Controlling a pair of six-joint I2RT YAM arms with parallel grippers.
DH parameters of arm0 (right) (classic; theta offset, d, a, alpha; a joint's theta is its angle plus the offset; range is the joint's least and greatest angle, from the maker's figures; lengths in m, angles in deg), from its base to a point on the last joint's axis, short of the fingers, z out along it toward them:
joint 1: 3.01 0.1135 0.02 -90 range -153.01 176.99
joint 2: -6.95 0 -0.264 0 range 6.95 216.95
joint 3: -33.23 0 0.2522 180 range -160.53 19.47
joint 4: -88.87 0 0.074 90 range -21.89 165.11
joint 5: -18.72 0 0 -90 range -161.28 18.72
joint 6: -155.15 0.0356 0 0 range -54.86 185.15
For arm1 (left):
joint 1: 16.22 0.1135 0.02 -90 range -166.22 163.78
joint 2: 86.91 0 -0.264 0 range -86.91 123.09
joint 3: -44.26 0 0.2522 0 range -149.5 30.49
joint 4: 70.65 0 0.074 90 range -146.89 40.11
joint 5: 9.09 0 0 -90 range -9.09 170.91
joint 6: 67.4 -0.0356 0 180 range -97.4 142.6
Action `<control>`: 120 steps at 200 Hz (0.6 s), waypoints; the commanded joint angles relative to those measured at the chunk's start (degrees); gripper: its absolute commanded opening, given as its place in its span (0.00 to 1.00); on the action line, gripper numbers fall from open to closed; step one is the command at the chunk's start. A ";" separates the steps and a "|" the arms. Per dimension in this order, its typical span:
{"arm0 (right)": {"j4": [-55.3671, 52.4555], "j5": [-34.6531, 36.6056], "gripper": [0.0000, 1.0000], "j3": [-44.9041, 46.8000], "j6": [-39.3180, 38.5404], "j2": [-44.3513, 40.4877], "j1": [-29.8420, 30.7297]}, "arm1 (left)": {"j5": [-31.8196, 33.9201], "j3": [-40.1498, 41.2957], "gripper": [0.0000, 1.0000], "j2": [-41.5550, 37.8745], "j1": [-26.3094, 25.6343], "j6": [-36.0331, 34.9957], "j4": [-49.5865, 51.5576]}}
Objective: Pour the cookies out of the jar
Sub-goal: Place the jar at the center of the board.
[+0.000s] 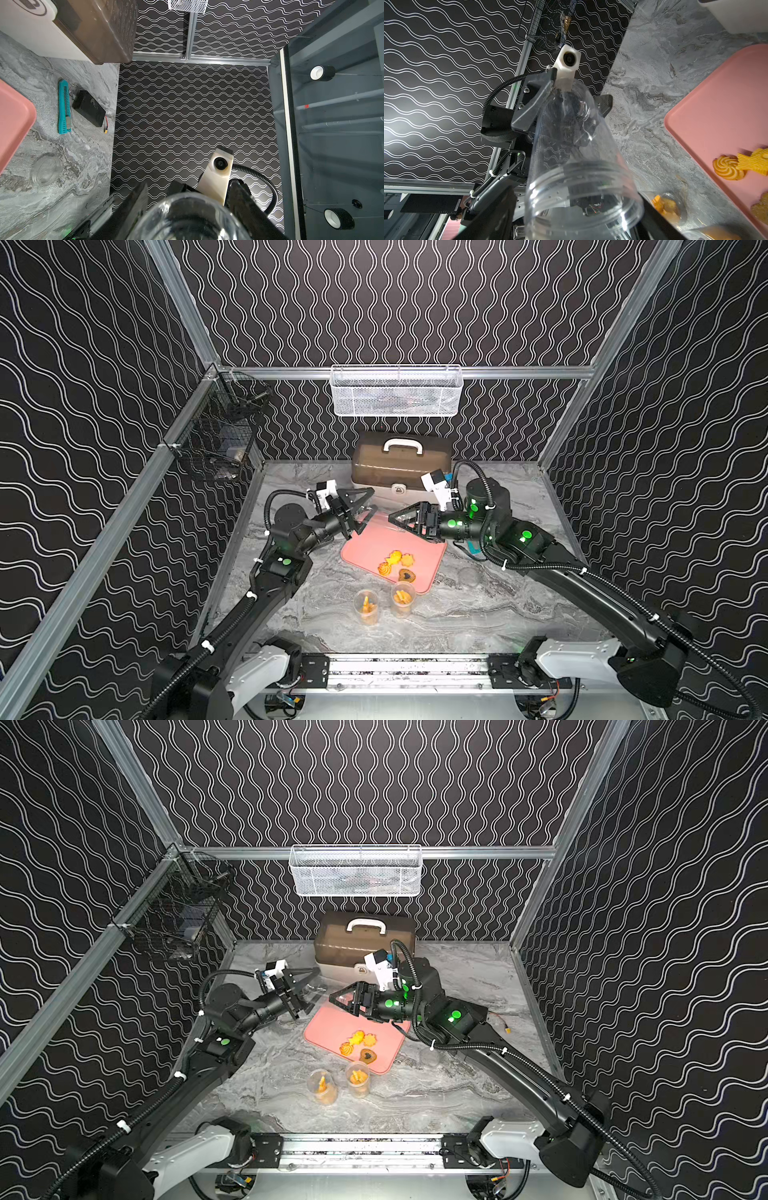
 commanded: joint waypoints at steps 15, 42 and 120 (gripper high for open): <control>2.56 -0.14 0.79 -0.28 0.60 0.06 0.03 | -0.74 -0.81 0.62 0.25 -0.14 0.78 -2.04; 2.70 -0.22 0.75 -0.12 0.75 0.30 0.08 | -0.73 -0.82 0.63 0.37 -0.24 0.73 -2.04; 3.17 0.73 0.69 0.36 0.73 -0.26 0.08 | -0.76 -0.50 0.64 0.37 -0.37 0.45 -1.69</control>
